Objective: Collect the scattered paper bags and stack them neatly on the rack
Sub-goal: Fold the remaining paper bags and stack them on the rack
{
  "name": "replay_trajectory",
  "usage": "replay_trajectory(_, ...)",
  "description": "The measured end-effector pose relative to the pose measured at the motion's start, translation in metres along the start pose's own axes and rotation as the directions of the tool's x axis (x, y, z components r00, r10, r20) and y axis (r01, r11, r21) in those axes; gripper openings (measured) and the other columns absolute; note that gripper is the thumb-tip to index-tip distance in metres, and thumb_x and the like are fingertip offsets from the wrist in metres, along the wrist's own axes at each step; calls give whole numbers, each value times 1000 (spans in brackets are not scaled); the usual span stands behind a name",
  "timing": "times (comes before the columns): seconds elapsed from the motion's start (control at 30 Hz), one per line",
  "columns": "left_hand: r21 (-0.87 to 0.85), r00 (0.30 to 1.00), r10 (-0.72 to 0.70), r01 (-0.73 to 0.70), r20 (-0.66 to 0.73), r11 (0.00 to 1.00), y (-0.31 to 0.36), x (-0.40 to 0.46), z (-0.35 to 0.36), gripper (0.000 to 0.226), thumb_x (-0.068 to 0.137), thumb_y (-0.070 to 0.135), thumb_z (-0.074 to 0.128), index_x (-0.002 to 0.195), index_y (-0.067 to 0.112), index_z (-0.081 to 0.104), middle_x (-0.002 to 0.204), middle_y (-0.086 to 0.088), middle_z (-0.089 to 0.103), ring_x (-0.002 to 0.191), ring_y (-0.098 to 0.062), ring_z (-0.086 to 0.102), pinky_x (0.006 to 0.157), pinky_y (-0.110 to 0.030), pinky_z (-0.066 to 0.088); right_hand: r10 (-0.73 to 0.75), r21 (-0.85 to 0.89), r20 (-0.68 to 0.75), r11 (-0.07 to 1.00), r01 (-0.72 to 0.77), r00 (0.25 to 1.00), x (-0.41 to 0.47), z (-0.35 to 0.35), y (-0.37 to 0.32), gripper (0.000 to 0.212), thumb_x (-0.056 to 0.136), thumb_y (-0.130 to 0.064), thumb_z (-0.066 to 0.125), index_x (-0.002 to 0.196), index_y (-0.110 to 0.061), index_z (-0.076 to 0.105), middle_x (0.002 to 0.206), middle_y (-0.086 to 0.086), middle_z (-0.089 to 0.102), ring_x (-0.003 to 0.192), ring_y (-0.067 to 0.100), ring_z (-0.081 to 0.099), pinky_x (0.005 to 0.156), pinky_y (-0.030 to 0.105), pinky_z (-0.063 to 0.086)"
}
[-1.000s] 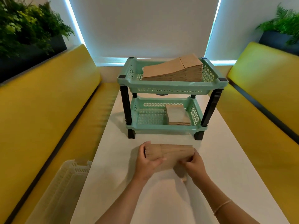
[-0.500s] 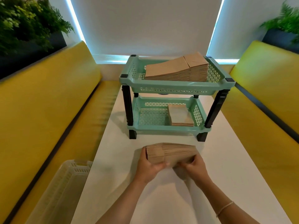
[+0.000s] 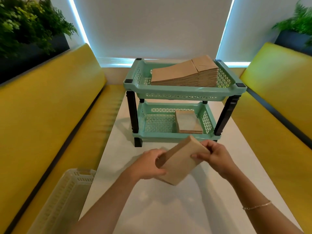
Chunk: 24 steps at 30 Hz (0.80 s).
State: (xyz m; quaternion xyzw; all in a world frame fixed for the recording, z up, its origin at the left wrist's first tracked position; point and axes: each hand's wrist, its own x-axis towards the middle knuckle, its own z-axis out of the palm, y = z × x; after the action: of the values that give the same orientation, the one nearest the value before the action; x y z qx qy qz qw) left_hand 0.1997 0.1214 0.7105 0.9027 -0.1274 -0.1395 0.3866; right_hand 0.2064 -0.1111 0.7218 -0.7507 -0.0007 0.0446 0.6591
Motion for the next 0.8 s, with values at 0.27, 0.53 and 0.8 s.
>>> replay_trajectory(0.27,-261,985,-163,143,-58,955,-17,-10,46,54,79,11,73,127,17,50,117,5,61,100,-7,57,72,-2,44,109,-302,201,952,-44,974,-21,29,45,65,65,-4,81,121,-21,52,115,-4,61,110,14,58,94,28,50)
replay_trajectory(0.53,-294,989,-123,92,-86,951,-10,-2,51,57,86,9,63,137,18,38,133,1,49,125,-15,45,105,-33,40,84,-417,120,909,-27,989,-18,49,47,52,81,-6,69,126,-23,49,108,-12,51,104,11,51,83,18,43)
replay_trajectory(0.8,-268,982,-125,85,-139,960,-8,0,60,62,84,6,65,137,13,34,128,5,44,119,-7,41,96,-15,35,105,-424,99,904,-53,990,-19,47,61,58,78,-11,72,129,-20,48,109,-14,53,100,6,52,79,13,42)
